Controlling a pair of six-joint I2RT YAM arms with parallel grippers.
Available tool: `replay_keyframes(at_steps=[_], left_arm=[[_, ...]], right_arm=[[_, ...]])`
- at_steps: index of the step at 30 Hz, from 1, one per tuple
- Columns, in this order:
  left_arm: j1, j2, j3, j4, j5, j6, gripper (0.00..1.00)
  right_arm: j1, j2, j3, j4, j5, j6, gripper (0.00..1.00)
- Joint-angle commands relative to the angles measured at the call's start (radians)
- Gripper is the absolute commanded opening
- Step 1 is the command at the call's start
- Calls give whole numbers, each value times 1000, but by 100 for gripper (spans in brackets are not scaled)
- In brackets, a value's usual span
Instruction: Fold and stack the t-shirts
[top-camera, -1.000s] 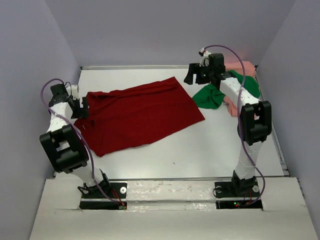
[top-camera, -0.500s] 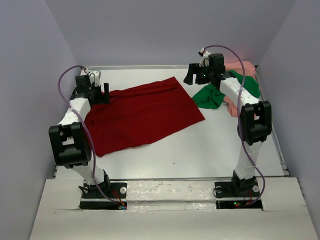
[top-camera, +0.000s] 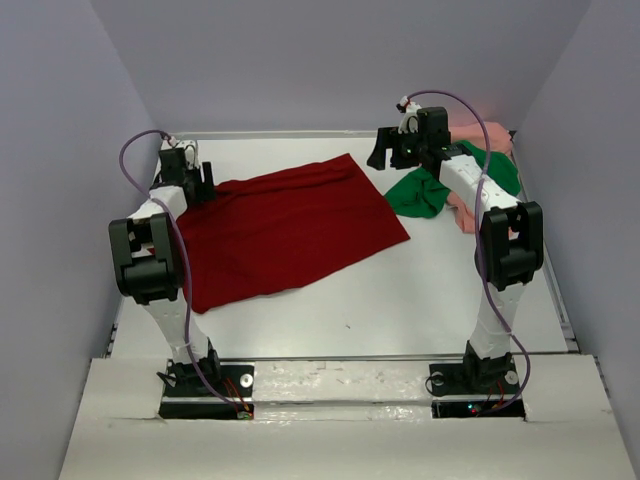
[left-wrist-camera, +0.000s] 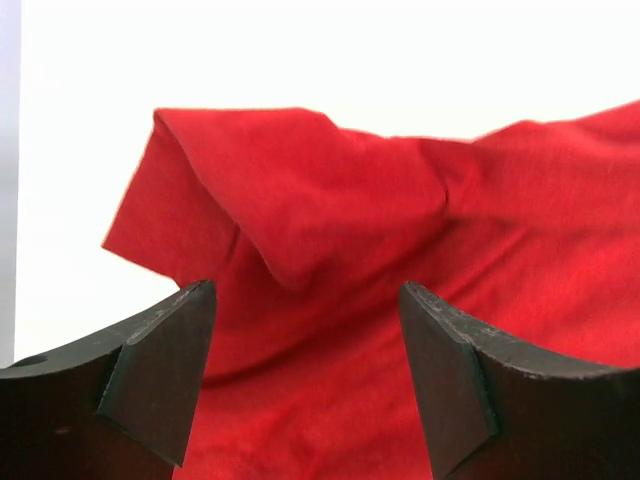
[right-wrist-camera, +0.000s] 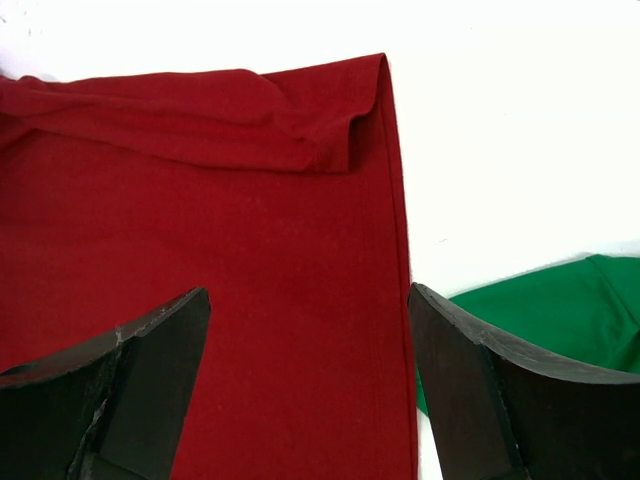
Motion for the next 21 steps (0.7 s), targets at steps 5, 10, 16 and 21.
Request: replay_keyframes(at_steps=[5, 10, 16, 21], left_arm=[[-14, -46, 45, 139, -68, -22, 79], [-19, -6, 67, 106, -74, -36, 74], [-20, 24, 74, 86, -88, -53, 66], [-22, 61, 94, 60, -112, -65, 66]], right_arm=[[8, -34, -7, 43, -19, -24, 85], [8, -41, -4, 43, -16, -29, 85], [8, -48, -4, 43, -14, -30, 85], [8, -51, -6, 43, -11, -32, 85]])
